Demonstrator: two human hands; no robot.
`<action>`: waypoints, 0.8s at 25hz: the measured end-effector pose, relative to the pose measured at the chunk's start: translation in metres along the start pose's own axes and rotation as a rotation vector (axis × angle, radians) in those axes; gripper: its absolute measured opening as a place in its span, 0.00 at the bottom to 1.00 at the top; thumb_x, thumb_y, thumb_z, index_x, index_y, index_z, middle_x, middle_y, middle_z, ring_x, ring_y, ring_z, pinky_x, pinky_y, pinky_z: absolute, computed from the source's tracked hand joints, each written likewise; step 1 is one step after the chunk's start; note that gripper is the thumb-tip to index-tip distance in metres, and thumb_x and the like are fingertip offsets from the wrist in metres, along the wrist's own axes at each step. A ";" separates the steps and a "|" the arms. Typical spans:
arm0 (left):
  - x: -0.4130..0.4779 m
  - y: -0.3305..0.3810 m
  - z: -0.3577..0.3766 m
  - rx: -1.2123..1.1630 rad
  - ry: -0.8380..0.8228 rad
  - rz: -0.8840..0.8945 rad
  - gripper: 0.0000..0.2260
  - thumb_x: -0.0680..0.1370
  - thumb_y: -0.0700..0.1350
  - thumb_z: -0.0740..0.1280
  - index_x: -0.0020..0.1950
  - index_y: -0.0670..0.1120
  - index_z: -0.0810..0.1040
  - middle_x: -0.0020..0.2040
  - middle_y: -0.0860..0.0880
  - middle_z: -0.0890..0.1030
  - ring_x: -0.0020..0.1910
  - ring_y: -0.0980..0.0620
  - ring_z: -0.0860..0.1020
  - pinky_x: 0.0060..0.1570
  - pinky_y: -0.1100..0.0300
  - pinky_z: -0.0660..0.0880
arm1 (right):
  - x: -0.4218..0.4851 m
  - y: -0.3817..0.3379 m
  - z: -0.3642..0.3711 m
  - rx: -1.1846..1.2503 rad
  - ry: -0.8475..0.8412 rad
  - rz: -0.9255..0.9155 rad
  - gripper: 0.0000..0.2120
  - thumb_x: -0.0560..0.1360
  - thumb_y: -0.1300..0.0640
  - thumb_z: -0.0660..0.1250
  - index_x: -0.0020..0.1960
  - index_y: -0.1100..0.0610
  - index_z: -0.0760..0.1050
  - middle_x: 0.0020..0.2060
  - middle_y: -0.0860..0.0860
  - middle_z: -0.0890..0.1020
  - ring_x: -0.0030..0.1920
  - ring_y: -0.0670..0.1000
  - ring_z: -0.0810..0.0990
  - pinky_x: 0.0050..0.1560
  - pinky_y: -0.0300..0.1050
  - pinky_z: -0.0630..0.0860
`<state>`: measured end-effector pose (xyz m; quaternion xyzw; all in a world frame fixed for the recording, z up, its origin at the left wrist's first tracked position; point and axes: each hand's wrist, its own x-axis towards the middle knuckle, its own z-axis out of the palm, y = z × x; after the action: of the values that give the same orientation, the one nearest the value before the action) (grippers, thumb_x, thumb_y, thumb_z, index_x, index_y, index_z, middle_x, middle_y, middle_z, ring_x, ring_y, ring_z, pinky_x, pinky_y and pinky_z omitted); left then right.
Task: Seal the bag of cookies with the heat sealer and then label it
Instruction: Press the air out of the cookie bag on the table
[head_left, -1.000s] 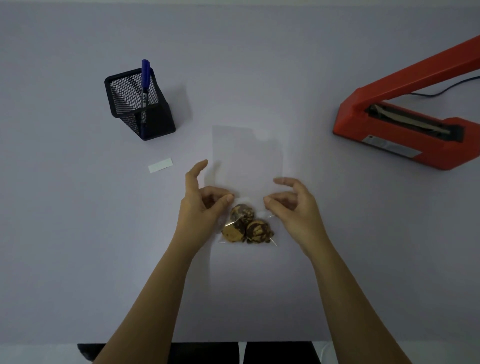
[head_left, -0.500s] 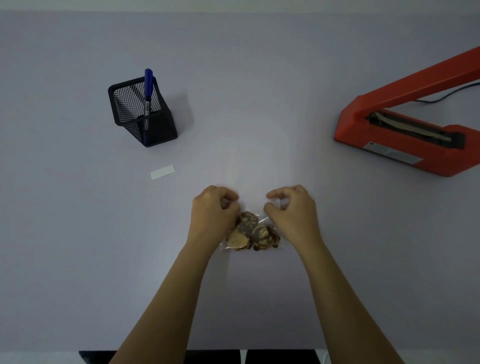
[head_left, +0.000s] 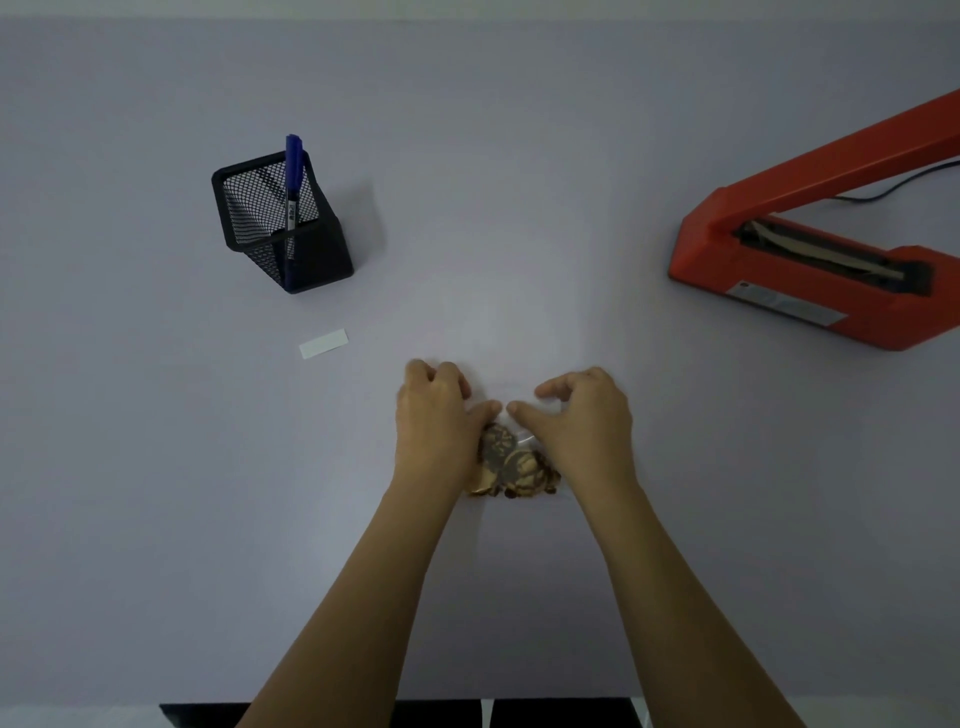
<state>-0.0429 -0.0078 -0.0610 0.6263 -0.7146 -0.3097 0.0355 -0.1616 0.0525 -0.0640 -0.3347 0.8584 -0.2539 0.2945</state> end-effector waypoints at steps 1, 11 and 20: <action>-0.001 0.000 -0.001 0.038 0.025 0.012 0.16 0.72 0.53 0.71 0.50 0.43 0.75 0.54 0.45 0.68 0.53 0.47 0.68 0.47 0.60 0.65 | -0.001 -0.001 0.000 -0.022 0.001 0.009 0.14 0.67 0.47 0.74 0.47 0.54 0.78 0.48 0.49 0.74 0.43 0.46 0.73 0.43 0.39 0.69; 0.004 -0.004 0.003 0.027 -0.019 0.176 0.08 0.74 0.48 0.69 0.45 0.42 0.80 0.45 0.46 0.80 0.48 0.46 0.74 0.42 0.61 0.65 | -0.008 -0.007 0.000 -0.352 0.030 -0.143 0.10 0.71 0.43 0.68 0.45 0.48 0.79 0.45 0.47 0.78 0.50 0.52 0.71 0.44 0.46 0.66; 0.008 -0.032 -0.008 -0.020 0.027 0.299 0.06 0.70 0.42 0.73 0.37 0.41 0.80 0.34 0.46 0.79 0.35 0.51 0.71 0.38 0.62 0.63 | -0.008 -0.005 -0.002 -0.348 0.011 -0.153 0.08 0.73 0.45 0.67 0.45 0.49 0.81 0.38 0.45 0.84 0.47 0.52 0.73 0.43 0.45 0.65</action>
<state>-0.0132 -0.0192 -0.0726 0.5166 -0.7962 -0.2996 0.0970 -0.1563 0.0554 -0.0569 -0.4434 0.8630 -0.1249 0.2075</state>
